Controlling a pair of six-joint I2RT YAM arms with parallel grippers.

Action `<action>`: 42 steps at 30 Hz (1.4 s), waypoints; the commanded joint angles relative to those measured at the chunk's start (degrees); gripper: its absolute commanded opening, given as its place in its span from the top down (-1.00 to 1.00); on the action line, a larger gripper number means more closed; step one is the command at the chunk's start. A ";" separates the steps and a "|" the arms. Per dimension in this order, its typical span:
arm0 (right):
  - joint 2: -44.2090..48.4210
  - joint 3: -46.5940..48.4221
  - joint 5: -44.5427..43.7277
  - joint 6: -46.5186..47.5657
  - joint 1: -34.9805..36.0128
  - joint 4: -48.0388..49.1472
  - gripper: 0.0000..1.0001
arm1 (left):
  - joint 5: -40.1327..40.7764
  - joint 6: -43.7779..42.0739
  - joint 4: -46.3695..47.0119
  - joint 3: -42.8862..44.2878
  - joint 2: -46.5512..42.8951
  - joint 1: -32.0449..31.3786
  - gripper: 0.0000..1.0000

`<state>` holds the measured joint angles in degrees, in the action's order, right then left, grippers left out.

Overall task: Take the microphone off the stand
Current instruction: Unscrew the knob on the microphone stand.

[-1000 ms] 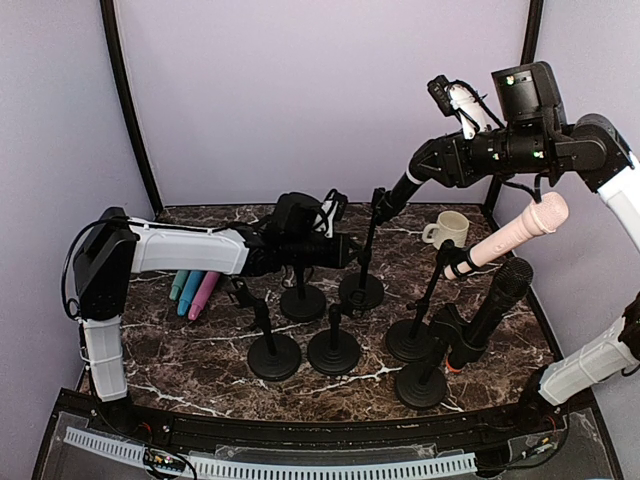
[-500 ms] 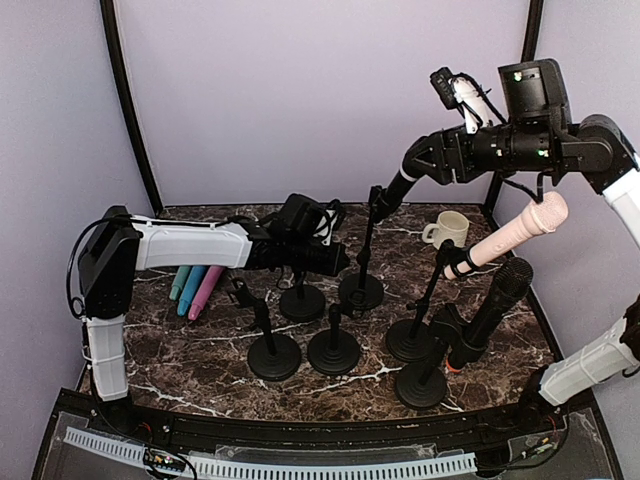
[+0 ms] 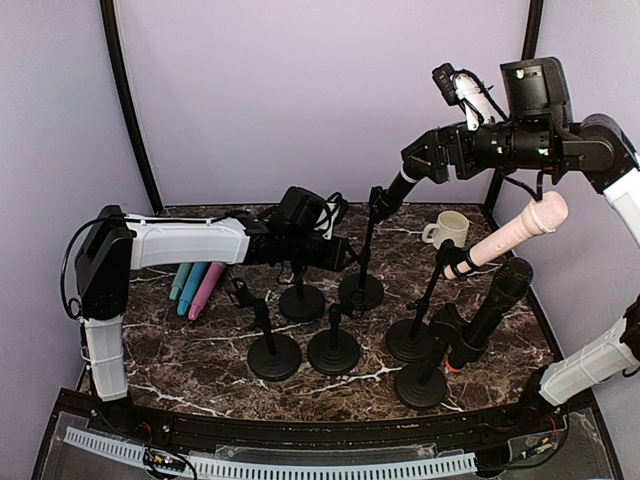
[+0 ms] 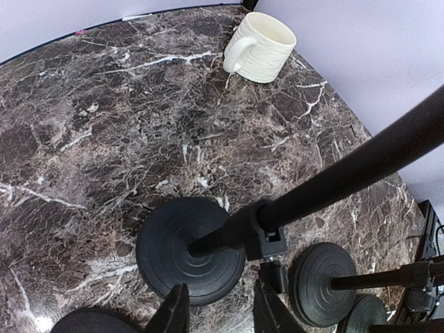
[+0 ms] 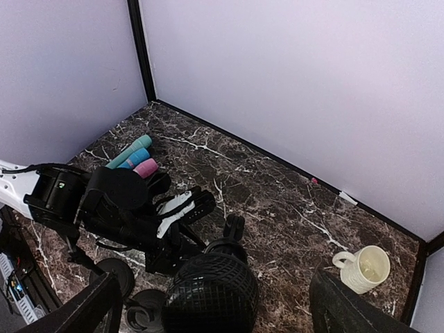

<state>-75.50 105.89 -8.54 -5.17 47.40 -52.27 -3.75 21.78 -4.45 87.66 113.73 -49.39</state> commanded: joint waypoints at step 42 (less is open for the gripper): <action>-1.93 -1.24 -0.69 -0.92 0.50 4.17 -0.39 | -5.06 6.23 7.26 -2.51 0.50 0.24 0.36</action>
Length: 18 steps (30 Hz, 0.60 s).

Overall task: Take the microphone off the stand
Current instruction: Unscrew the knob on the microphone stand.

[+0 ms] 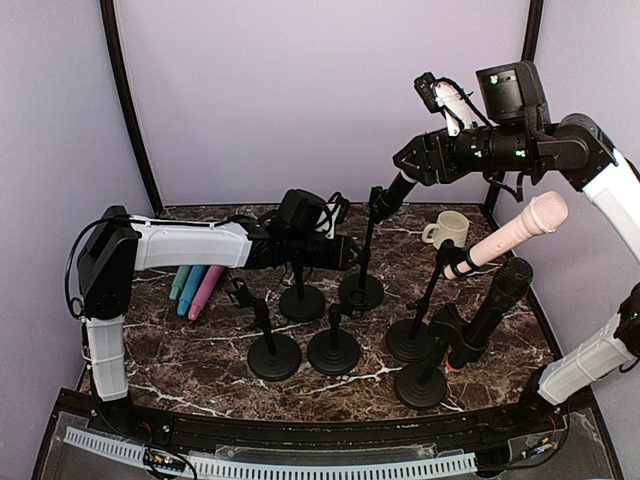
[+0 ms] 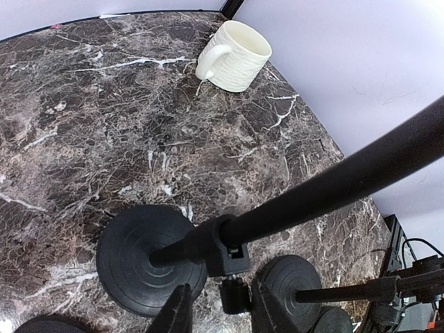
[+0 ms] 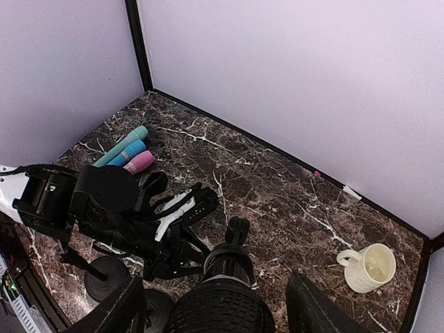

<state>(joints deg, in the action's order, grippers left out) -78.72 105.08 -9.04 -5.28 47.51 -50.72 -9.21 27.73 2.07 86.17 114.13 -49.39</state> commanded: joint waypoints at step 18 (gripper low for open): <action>1.11 -0.83 0.16 -0.45 0.39 2.97 -0.36 | -1.38 2.01 2.94 0.40 1.91 0.56 0.66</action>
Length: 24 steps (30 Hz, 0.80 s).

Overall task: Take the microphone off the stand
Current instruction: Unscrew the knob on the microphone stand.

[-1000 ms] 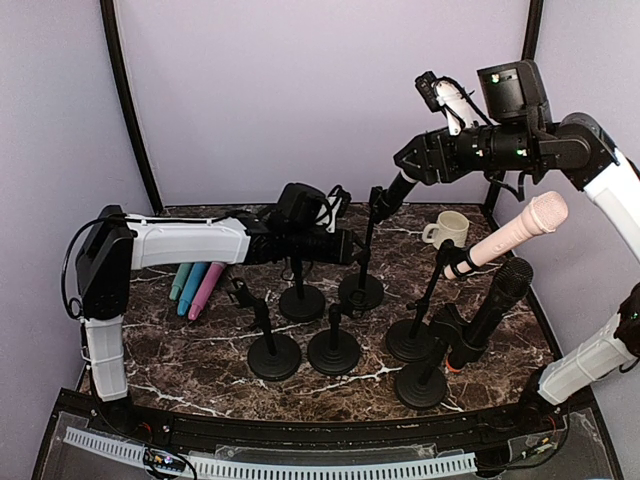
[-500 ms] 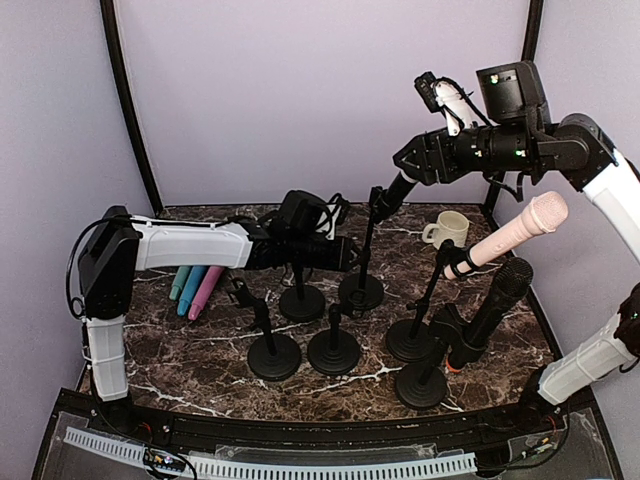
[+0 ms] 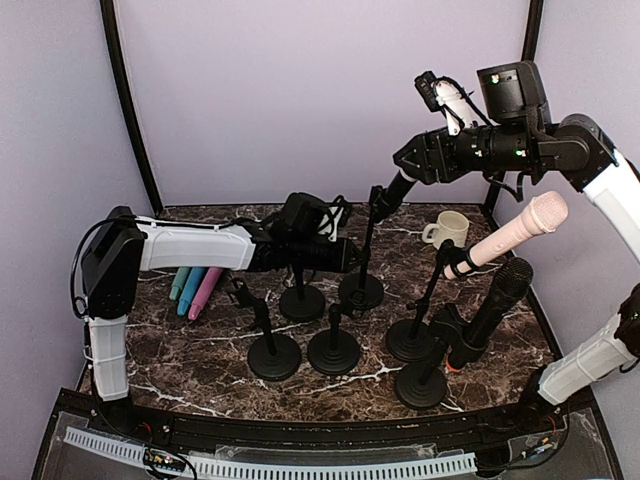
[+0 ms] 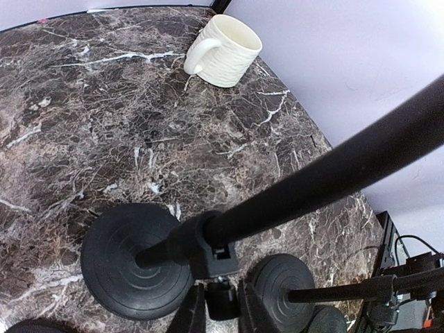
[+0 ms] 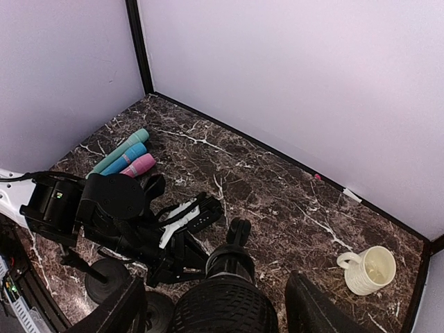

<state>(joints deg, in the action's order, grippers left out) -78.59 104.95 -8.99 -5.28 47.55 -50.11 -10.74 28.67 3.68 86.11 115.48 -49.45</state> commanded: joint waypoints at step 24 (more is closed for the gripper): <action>4.22 -4.71 3.43 7.20 0.35 4.45 0.55 | -11.61 19.39 7.25 -3.21 1.31 0.80 1.00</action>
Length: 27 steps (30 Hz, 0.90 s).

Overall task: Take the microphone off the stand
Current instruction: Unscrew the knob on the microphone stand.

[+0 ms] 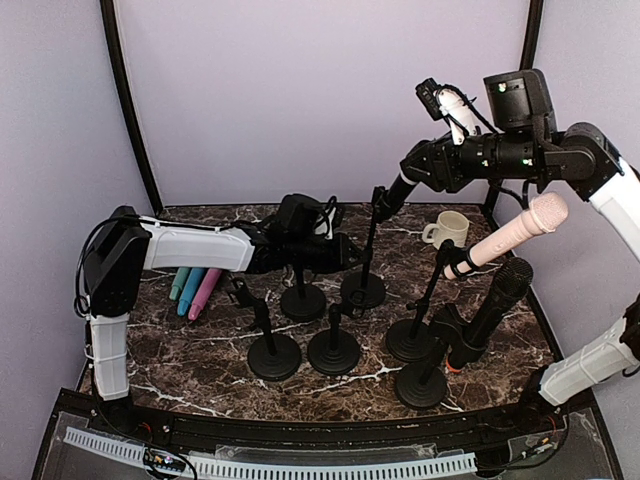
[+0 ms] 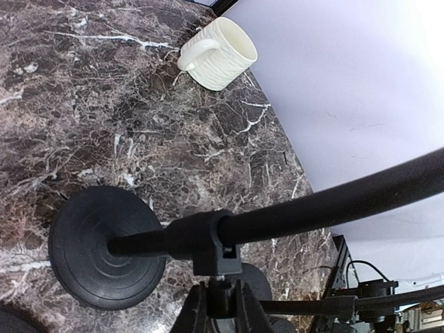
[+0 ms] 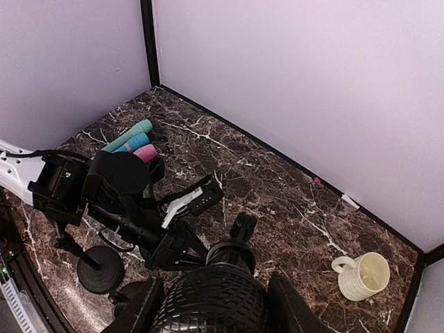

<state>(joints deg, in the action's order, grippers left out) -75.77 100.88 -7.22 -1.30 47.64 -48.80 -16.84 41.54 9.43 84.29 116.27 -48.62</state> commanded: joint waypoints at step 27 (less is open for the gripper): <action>4.34 -2.58 2.32 3.58 0.26 5.45 -0.15 | -8.85 10.59 2.24 0.96 -0.03 0.50 0.36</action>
<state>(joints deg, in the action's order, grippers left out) -73.34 98.10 -4.91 2.68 47.64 -46.57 -25.63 56.93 15.35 82.02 117.14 -47.81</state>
